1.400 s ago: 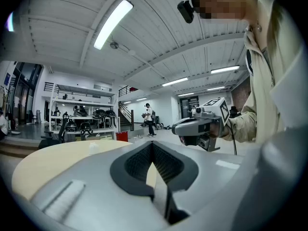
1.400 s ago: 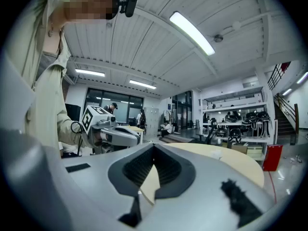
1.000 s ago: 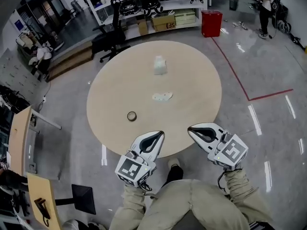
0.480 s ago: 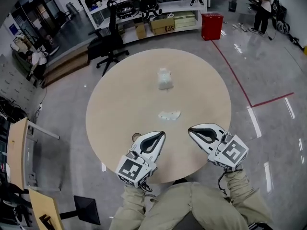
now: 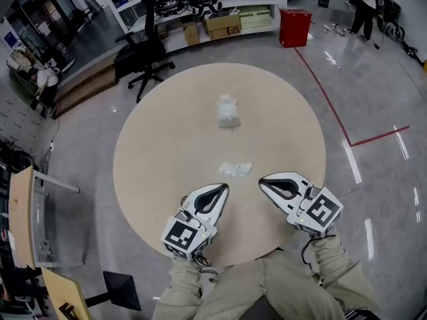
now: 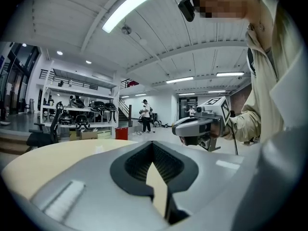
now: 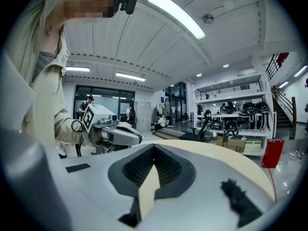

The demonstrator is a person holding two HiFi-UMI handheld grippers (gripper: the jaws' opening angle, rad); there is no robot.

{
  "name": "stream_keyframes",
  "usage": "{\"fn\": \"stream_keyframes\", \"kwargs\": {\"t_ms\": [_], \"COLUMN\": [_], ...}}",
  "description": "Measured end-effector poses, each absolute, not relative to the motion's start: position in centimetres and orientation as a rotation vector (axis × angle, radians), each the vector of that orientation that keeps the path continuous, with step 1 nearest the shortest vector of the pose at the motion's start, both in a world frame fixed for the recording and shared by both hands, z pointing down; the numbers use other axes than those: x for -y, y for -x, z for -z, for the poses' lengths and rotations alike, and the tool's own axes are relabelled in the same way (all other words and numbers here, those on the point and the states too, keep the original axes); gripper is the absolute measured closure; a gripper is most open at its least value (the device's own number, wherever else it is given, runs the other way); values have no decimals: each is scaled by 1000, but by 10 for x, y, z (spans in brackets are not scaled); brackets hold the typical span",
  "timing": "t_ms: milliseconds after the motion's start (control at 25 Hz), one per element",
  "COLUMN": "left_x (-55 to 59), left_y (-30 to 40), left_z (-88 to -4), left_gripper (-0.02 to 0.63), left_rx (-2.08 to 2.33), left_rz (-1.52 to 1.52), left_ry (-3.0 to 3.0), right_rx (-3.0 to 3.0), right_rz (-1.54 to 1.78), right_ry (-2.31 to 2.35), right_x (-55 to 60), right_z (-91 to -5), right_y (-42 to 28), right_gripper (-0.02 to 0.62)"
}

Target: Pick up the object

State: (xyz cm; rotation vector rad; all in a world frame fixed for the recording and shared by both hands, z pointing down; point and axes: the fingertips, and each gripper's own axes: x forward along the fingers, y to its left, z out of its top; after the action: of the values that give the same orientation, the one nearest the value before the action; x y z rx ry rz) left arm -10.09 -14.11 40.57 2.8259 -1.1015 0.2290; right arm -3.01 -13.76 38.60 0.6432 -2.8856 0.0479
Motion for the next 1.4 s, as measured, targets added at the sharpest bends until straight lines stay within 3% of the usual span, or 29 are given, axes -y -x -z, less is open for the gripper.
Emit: {"fn": "stream_keyframes", "kwargs": {"t_ms": [400, 600, 1400], "left_x": [212, 248, 411], "left_y": [103, 114, 158], "left_z": [-415, -458, -601], "left_gripper": [601, 600, 600], "left_rx": [1152, 1127, 1095], "left_rz": [-334, -484, -624], "left_ry": [-2778, -2754, -2461], "right_rx": [2891, 2834, 2580], "right_rz": [-95, -126, -260], "right_ry": [-548, -490, -497], "right_x": [215, 251, 405], "right_z": [-403, -437, -571], "right_y": [25, 29, 55], "right_gripper": [594, 594, 594]}}
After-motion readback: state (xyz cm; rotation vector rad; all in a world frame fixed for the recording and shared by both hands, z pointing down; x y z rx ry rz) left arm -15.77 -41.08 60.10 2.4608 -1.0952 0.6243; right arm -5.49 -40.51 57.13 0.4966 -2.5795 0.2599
